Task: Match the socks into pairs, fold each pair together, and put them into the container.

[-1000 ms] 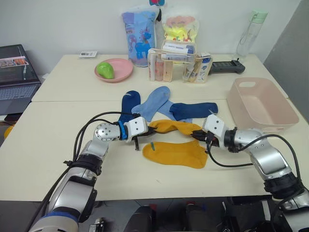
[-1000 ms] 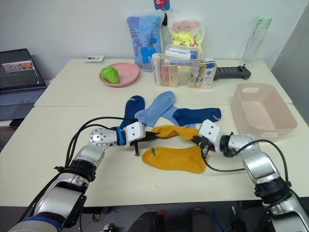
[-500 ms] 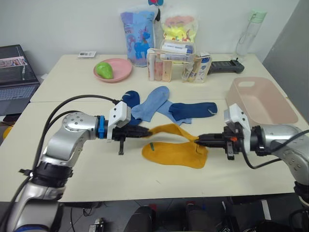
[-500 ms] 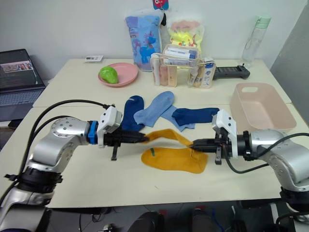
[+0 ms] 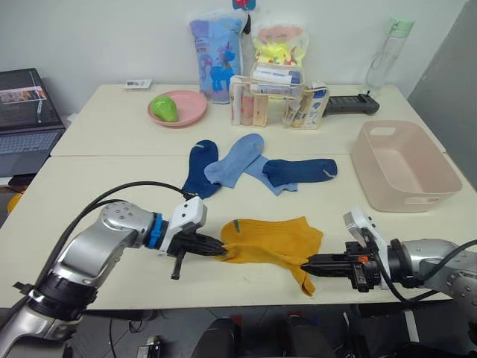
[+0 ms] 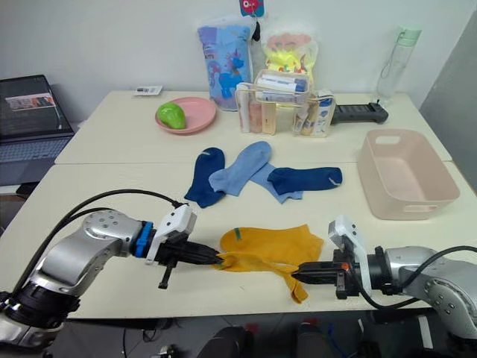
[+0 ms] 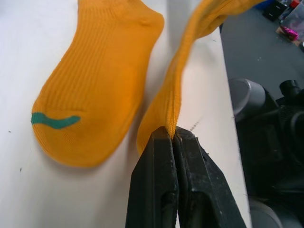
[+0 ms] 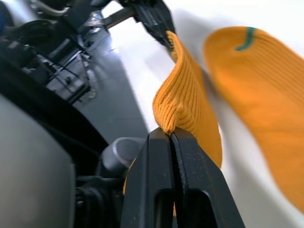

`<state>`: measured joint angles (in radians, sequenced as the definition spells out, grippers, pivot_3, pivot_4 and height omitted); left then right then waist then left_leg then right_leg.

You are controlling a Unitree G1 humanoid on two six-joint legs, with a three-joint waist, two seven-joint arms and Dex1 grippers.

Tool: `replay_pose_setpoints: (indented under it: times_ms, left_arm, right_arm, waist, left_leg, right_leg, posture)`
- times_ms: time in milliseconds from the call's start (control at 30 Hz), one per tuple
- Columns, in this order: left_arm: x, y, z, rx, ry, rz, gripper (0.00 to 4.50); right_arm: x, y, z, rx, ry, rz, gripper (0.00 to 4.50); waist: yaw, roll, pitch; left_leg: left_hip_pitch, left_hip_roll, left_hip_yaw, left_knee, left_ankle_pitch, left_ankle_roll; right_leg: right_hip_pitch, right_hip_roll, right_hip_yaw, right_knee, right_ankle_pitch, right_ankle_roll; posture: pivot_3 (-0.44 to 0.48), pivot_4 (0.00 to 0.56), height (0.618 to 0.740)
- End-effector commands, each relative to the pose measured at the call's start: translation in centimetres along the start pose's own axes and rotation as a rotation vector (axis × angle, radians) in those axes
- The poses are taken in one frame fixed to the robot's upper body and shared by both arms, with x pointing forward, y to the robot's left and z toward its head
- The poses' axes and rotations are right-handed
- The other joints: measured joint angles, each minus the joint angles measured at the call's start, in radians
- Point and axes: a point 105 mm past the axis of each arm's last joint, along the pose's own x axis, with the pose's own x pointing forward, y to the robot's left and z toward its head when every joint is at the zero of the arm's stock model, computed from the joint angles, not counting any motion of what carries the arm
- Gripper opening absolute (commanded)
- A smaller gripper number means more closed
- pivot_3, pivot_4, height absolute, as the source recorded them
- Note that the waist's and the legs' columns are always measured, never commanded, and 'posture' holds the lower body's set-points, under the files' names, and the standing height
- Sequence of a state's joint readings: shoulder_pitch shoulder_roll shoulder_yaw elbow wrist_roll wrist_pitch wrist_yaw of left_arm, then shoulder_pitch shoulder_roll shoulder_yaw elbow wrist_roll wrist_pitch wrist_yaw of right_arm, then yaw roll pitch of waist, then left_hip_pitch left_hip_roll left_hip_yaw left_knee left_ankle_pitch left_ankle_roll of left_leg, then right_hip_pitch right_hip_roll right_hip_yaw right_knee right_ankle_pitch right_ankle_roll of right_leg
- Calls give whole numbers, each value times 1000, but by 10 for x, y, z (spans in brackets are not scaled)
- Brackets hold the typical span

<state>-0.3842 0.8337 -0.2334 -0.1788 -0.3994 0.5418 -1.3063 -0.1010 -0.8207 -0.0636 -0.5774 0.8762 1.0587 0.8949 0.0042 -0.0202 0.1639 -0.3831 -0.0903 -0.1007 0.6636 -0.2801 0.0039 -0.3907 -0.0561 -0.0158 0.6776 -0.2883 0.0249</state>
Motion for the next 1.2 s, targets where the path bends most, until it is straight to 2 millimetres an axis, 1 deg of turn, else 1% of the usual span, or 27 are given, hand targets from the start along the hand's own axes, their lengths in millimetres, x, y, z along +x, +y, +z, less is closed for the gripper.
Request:
replay_pose_setpoints:
  times_ms: [33,133,200,300,400,633,833,1033,1167,1200]
  left_arm:
    - [1,15,3,67,35,41,33]
    - [6,29,10,134,48,65,33]
    - [10,33,11,187,81,63,33]
    - [15,39,12,202,96,70,33]
    - [19,46,14,198,103,87,33]
    - [23,57,19,196,110,119,33]
    - [26,63,13,195,151,132,33]
    - [31,63,9,191,155,126,33]
    - [33,62,11,201,137,127,33]
    - [33,64,12,204,127,140,204]
  right_arm:
    - [-4,-21,6,-67,-3,-76,0]
    - [-5,-40,6,-109,15,-133,0]
    - [-5,-46,8,-131,14,-147,0]
    - [-4,-53,12,-151,9,-162,0]
    - [-4,-59,13,-177,16,-182,0]
    - [-2,-72,16,-215,19,-227,0]
    - [-1,-89,17,-241,29,-299,0]
    - [1,-91,19,-246,30,-293,0]
    - [0,-92,18,-247,32,-294,0]
    - [0,-91,19,-249,33,-293,485]
  waist:
    - [-1,0,0]
    - [-1,0,0]
    - [-2,0,0]
    - [-3,0,0]
    - [-3,0,0]
    - [-4,0,0]
    - [-4,0,0]
    - [-5,0,0]
    - [-5,0,0]
    - [-5,0,0]
  left_leg:
    - [0,0,0,0,0,0]
    - [0,0,0,0,0,0]
    - [0,0,0,0,0,0]
    - [0,0,0,0,2,-4]
    - [0,0,0,0,2,-4]
    - [0,0,0,0,2,-4]
    - [0,0,0,1,3,-4]
    - [0,0,0,1,3,-5]
    - [0,0,0,1,3,-5]
    - [0,0,0,1,3,-5]
  right_leg:
    - [0,0,0,0,0,0]
    - [0,0,0,0,0,0]
    - [0,0,0,0,0,0]
    - [0,0,0,-1,0,0]
    - [0,0,0,-1,0,0]
    - [0,0,0,0,0,0]
    - [0,0,0,0,0,0]
    - [-1,0,0,0,0,0]
    - [-1,0,0,0,0,0]
    - [-1,0,0,0,0,0]
  posture:
    - [0,150,740]
    - [0,150,740]
    - [0,150,740]
    - [0,150,740]
    - [0,150,740]
    - [0,150,740]
    - [0,150,740]
    - [0,150,740]
    - [0,150,740]
    - [0,150,740]
